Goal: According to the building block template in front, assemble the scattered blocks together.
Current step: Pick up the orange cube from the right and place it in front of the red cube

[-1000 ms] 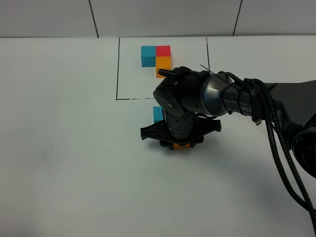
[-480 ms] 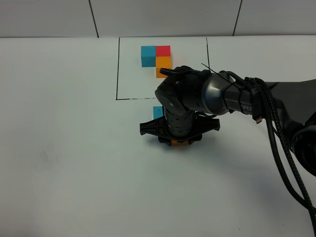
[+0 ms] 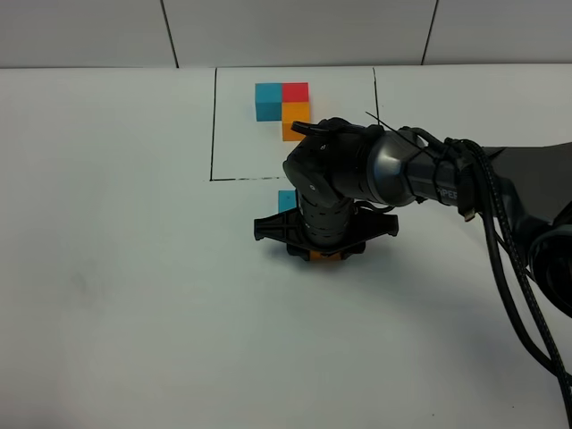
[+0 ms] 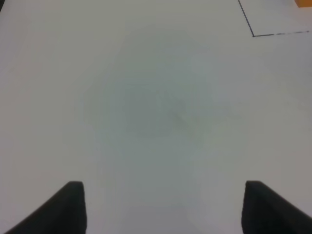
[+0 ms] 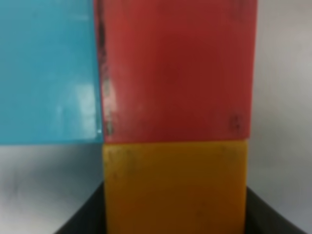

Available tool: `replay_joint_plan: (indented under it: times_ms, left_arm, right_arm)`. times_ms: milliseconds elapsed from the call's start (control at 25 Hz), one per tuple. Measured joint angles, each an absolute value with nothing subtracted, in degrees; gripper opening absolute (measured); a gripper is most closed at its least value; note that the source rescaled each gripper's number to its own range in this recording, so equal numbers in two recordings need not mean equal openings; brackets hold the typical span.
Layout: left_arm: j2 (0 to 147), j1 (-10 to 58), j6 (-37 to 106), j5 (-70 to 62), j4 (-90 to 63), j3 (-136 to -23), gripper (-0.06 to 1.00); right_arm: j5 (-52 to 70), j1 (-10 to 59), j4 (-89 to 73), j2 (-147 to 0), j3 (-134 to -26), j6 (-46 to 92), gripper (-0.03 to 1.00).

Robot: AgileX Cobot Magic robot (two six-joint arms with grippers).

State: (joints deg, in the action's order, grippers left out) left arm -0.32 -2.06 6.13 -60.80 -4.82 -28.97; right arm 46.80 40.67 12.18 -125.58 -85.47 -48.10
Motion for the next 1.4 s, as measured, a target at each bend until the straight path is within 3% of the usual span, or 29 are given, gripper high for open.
replay_joint_plan:
  times_ms: [1080,1240,1400]
  left_arm:
    - [-0.32,-2.06,6.13,-60.8,-4.82,-28.97,0.51]
    - [-0.32,-2.06,6.13,-60.8,-4.82,-28.97,0.51]
    - [-0.32,-2.06,6.13,-60.8,-4.82,-28.97,0.51]
  right_arm:
    - [47.03,40.67,12.18,-125.58,-85.47,-45.67,0.03]
    - [47.28,40.62,12.18,-125.82,-85.47,-45.55,0.11]
    - [47.63,40.39,12.23,-125.82,-85.47,-45.43,0.29]
